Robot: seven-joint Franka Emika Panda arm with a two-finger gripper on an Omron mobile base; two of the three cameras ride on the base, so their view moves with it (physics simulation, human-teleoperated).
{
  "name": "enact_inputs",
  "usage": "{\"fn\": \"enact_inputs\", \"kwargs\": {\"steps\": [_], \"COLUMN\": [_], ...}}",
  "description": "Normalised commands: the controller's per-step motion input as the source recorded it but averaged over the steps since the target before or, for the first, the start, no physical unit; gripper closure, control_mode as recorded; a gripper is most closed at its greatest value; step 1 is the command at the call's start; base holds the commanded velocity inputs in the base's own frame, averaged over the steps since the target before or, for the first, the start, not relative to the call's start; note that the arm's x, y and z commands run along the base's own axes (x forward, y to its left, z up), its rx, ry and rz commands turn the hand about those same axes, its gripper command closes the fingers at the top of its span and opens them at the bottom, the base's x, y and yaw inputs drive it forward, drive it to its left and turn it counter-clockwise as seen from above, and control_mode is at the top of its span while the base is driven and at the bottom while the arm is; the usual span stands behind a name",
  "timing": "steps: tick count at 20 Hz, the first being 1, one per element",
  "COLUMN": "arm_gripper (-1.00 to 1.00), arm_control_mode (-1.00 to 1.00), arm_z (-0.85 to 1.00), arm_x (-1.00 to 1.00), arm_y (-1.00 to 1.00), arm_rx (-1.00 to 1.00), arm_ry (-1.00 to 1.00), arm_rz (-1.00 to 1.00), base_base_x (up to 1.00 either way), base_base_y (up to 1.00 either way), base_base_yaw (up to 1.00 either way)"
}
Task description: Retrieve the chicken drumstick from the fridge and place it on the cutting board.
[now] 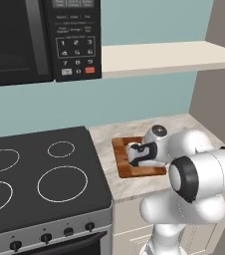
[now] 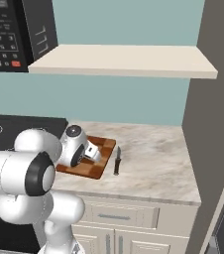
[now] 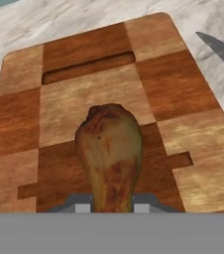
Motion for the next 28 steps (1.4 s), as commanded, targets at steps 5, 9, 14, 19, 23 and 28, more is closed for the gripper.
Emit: {"fn": "enact_inputs", "kwargs": {"steps": [5, 9, 14, 19, 23, 28], "arm_gripper": [-1.00, -1.00, -1.00, -1.00, -1.00, -1.00], "arm_control_mode": [-1.00, -1.00, -1.00, -1.00, -1.00, -1.00], "arm_z": [-0.31, -0.07, 0.00, 0.30, 0.62, 0.84], "arm_x": [0.04, 0.06, 0.00, -0.14, -0.18, -0.39], "arm_y": [0.17, 0.14, 0.01, -0.02, -0.19, -0.05], "arm_rx": [0.05, 0.01, 0.00, 0.00, -0.03, -0.09], "arm_ry": [0.00, 0.00, 0.00, 0.00, 0.00, 0.00], "arm_rz": [0.00, 0.00, 0.00, -0.01, 0.00, 0.00], "base_base_x": [0.00, 0.00, 0.00, 0.00, 0.00, 0.00], "base_base_y": [0.00, 0.00, 0.00, 0.00, 0.00, 0.00], "base_base_yaw": [0.00, 0.00, 0.00, 0.00, 0.00, 0.00]}}
